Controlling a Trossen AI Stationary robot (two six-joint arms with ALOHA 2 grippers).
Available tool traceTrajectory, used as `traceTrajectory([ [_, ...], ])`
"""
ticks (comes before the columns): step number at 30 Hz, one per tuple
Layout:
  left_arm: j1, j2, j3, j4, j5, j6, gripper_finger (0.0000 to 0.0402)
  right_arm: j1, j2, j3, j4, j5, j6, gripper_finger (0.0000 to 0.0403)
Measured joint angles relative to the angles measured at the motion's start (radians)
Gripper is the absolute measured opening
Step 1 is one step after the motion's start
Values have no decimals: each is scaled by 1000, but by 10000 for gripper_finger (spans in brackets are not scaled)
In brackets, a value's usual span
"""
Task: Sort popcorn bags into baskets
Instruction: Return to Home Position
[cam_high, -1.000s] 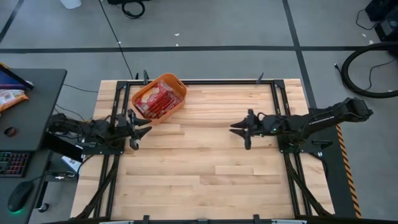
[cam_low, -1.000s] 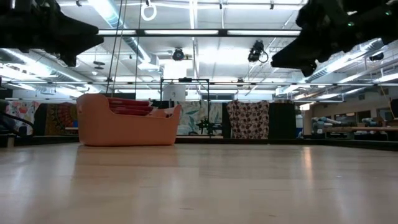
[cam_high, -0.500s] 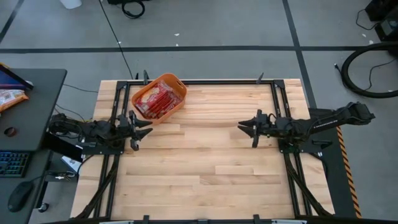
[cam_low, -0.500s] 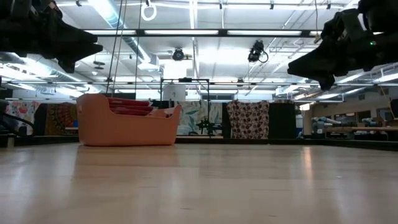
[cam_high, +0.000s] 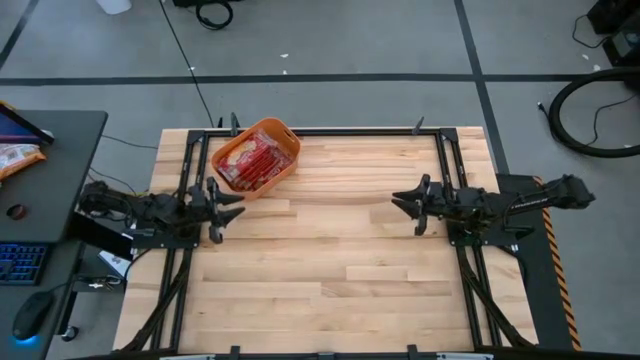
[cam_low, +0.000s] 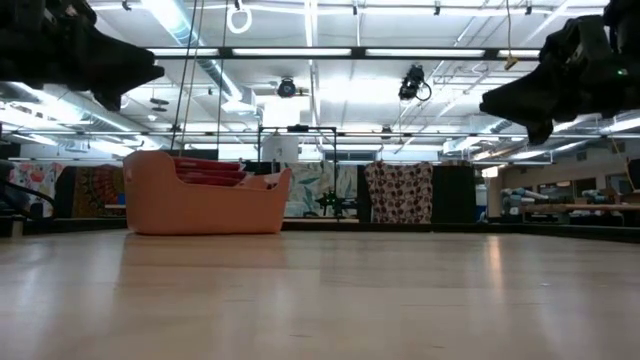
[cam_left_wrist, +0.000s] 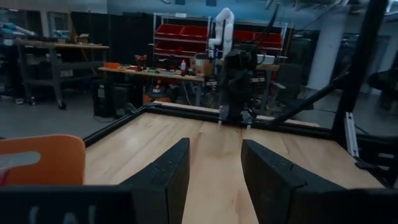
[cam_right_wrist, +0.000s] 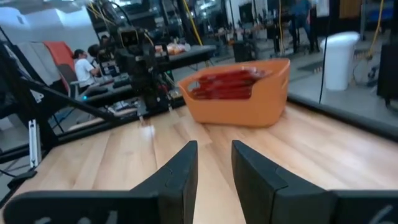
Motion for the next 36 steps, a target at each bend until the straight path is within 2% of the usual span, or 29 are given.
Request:
traceTrajectory([
  [3, -23, 0, 0, 8, 14, 48, 148, 0, -37, 0, 12, 11, -57, 103],
  [6, -34, 0, 0, 37, 26, 118, 148, 0, -50, 0, 31, 49, -44, 103],
  [11, -36, 3, 0, 45, 10, 185, 148, 0, -50, 0, 51, 50, -30, 103],
  [19, -36, 2, 0, 48, 7, -37, 148, 0, -50, 0, 51, 46, -30, 103],
  [36, -36, 2, 0, 48, 7, -56, 149, 0, -50, 0, 51, 43, -29, 103],
])
